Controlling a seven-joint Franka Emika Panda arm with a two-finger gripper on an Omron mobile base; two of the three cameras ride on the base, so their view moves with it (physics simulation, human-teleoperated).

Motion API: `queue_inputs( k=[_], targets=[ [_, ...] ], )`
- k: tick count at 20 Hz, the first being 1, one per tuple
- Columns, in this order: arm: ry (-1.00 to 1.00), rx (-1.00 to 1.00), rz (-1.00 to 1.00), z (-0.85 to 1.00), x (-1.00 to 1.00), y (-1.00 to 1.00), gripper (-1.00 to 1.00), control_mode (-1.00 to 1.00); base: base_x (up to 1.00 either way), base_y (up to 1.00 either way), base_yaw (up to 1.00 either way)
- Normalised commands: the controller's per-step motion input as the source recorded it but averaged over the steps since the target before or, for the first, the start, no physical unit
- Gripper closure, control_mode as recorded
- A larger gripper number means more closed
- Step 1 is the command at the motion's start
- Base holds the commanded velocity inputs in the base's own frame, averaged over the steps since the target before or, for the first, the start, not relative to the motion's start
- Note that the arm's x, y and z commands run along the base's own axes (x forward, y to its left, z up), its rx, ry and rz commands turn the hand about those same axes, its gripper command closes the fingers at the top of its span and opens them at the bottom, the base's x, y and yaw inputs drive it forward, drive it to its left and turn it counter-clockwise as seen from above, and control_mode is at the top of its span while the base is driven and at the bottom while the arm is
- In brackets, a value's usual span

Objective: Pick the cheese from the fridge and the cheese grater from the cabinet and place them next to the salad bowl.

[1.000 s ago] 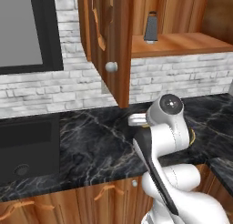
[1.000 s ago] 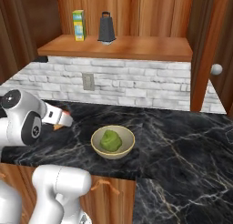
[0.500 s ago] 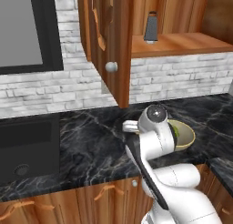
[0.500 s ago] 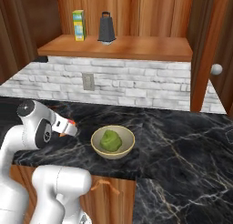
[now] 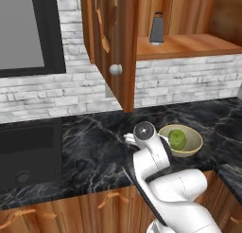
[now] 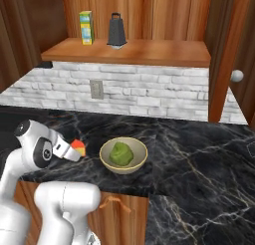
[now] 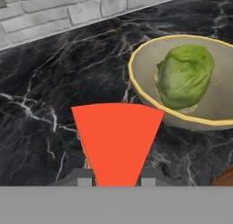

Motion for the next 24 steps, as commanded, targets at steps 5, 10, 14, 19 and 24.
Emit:
queue_inputs(
  k=[5,10,14,19,24],
  targets=[
    [0.00,0.01,-0.05,-0.09,0.07,0.00,1.00,-1.00,0.00,0.00,0.00],
    [0.00,-0.01,-0.05,-0.09,0.04,-0.06,1.00,-1.00,0.00,0.00,0.00],
    [0.00,-0.05,-0.26,-0.39,0.20,-0.28,1.00,-1.00,0.00,0.00,0.00],
    [0.05,0.00,-0.21,-0.37,0.37,-0.21,1.00,-1.00,0.00,0.00,0.00],
    [0.00,0.00,-0.17,-0.40,0.26,-0.18,1.00,-1.00,0.00,0.00,0.00]
  ],
)
